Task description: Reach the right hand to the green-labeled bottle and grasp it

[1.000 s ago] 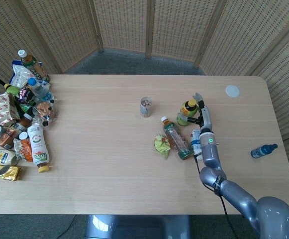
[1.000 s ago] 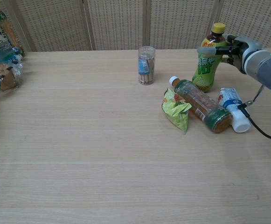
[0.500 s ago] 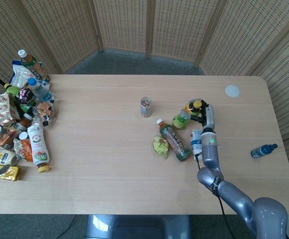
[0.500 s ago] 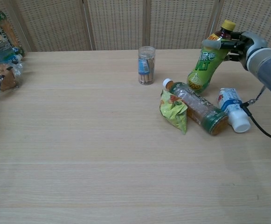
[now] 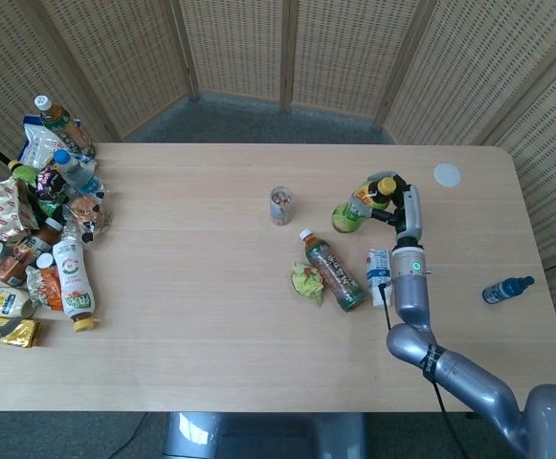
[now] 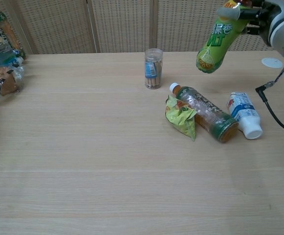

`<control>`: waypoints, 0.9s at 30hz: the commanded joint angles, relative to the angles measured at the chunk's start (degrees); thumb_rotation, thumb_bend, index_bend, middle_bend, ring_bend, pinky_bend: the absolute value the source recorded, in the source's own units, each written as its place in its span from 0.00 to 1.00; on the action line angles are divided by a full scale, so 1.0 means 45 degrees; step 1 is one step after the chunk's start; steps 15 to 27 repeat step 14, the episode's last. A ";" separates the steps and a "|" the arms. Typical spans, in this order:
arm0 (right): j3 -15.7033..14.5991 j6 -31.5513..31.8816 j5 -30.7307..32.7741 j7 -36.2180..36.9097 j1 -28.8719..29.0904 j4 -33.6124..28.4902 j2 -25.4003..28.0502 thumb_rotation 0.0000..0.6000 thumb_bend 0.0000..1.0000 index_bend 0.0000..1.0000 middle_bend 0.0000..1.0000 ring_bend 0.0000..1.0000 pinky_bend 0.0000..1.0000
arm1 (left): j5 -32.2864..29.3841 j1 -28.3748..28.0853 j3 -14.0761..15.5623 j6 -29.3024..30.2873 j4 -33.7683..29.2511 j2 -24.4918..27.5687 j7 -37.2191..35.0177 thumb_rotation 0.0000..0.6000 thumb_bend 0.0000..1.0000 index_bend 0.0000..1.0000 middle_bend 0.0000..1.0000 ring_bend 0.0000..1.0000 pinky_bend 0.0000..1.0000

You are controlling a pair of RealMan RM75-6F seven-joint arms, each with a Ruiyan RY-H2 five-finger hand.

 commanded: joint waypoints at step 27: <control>0.1315 0.2524 0.1575 -0.3367 -0.0358 -0.5137 0.2215 1.00 0.05 0.50 0.62 0.30 0.47 | 0.0392 0.0047 0.0079 0.0167 -0.0136 0.0161 -0.0323 1.00 0.00 0.00 0.00 0.00 0.00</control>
